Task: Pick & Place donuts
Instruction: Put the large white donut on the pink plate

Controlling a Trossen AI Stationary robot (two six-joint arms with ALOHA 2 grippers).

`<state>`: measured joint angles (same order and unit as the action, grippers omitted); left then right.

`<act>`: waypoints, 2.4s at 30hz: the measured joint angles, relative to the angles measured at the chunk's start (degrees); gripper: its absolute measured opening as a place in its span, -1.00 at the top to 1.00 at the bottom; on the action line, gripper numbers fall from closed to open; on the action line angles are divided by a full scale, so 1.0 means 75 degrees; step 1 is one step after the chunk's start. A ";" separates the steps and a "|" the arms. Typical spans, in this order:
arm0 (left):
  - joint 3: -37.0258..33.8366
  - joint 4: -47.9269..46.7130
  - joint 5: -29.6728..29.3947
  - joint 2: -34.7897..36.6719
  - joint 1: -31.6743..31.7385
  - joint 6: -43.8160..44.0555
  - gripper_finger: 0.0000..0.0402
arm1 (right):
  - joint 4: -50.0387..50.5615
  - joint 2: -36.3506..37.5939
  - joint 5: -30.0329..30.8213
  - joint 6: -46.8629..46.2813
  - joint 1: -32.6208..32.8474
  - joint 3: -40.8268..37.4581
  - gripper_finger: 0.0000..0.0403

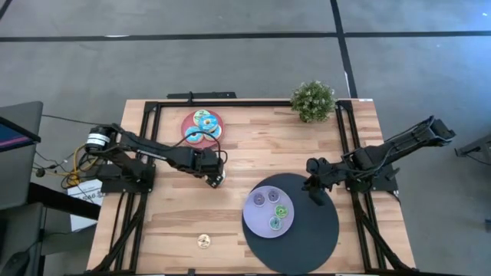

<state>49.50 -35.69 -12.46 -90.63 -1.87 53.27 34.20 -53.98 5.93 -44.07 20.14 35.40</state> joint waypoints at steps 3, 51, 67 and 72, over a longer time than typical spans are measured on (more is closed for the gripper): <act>0.0000 0.0253 -0.0039 -0.0069 0.0044 -0.0205 -0.42 | 0.0000 -0.0001 0.0003 0.0003 -0.0003 0.0000 0.51; 0.0341 -0.0186 0.0769 0.1851 0.1197 -0.0479 0.17 | -0.0059 0.0000 0.0401 0.0134 -0.0003 0.0009 0.51; 0.0335 0.0382 0.1546 0.0281 0.1102 -0.0905 -0.06 | -0.0144 -0.0003 0.0633 0.0131 -0.0003 0.0009 0.51; 0.0335 0.0393 0.1574 0.0054 0.1102 -0.0973 -0.24 | -0.0192 -0.0003 0.0633 0.0131 -0.0003 0.0009 0.51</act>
<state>52.01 -32.74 -0.66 -90.23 6.39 45.98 32.76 -54.00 10.68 -43.09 20.12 35.46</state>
